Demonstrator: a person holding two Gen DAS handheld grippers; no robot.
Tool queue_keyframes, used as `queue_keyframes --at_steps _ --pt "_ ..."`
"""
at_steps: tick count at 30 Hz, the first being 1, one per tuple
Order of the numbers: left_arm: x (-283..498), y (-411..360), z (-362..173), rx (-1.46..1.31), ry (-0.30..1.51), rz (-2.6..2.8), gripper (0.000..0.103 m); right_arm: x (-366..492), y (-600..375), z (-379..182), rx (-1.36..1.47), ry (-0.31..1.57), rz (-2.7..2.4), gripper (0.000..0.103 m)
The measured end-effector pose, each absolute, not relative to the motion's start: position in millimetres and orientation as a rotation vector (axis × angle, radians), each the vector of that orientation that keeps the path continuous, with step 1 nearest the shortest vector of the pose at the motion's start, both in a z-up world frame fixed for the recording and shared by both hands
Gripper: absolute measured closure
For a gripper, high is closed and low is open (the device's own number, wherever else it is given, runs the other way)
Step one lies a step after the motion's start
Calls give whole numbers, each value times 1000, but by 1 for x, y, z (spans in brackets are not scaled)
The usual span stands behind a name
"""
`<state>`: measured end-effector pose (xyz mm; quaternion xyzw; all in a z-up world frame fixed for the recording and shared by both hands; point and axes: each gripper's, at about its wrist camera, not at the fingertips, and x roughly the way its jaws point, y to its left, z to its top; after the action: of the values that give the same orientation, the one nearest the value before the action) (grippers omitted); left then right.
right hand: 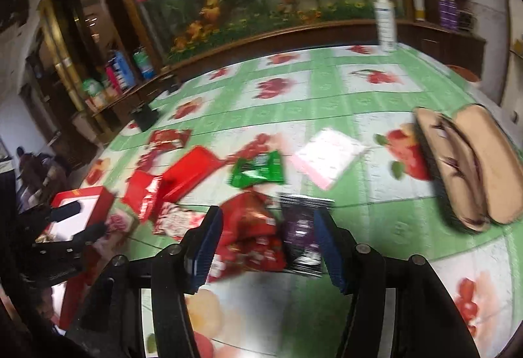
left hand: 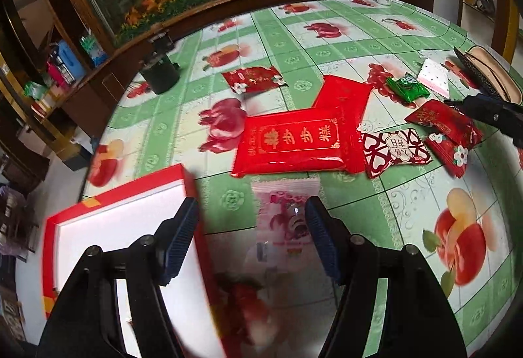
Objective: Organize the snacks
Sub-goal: 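Grasp the pink-white pastry with left tool while right tool grasps the red gold-patterned packet, then carry the pink-white pastry with left tool while right tool carries red packet toward box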
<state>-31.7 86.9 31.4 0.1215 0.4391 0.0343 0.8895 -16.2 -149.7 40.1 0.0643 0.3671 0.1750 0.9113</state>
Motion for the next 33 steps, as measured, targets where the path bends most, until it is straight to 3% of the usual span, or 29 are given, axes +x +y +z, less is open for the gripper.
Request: queue_keyframes --at_steps 7,11,16,24,33 --pt "-23 82 18 216 970 33 37 9 -111 24 38 840 409 45" --pt "-18 80 13 183 1002 -6 37 16 -98 10 -52 877 365 52" --pt "-12 81 9 123 1015 -48 38 16 -107 10 0 883 373 54" --pt "-21 77 10 102 1005 -92 62 7 -121 24 92 843 405 54" --pt "-33 80 11 56 1006 -114 67 -3 -133 44 235 761 494 54"
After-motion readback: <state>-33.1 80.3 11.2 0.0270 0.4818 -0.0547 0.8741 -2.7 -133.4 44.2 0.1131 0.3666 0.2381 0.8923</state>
